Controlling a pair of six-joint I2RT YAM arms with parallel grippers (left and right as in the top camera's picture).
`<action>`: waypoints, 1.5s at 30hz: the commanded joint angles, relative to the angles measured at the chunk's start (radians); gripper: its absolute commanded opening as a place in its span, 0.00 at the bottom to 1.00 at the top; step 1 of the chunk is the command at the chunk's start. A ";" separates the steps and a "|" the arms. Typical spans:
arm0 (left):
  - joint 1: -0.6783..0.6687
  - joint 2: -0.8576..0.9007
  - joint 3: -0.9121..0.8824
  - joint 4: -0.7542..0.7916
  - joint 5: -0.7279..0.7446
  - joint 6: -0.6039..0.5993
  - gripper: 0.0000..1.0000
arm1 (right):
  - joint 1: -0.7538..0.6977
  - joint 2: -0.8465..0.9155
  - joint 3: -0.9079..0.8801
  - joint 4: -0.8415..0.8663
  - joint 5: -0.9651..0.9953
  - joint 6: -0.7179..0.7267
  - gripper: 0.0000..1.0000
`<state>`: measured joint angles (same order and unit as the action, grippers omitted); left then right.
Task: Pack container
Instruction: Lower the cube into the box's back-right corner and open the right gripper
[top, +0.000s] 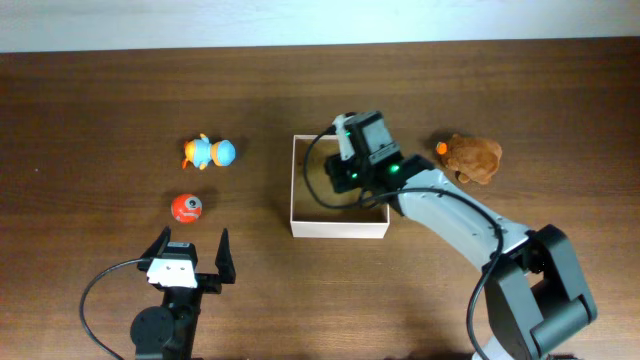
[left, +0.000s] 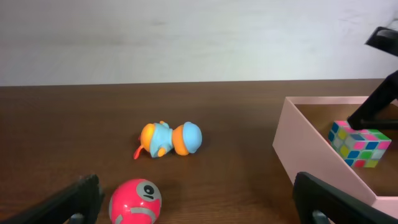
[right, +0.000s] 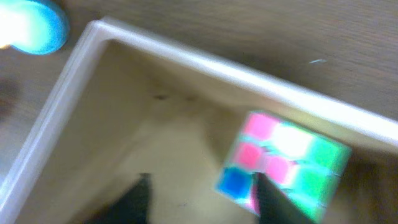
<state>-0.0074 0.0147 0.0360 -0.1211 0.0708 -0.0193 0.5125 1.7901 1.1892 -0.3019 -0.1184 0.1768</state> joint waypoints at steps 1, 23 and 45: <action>-0.003 -0.009 -0.006 0.000 -0.007 0.016 0.99 | 0.045 0.002 0.023 0.015 -0.032 -0.027 0.19; -0.003 -0.009 -0.006 0.000 -0.007 0.016 0.99 | 0.042 0.115 0.023 0.150 0.103 0.019 0.04; -0.003 -0.009 -0.006 0.000 -0.007 0.016 0.99 | 0.042 0.115 0.023 0.070 0.316 0.045 0.04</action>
<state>-0.0074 0.0147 0.0360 -0.1211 0.0708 -0.0193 0.5591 1.8973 1.1950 -0.2230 0.1349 0.2096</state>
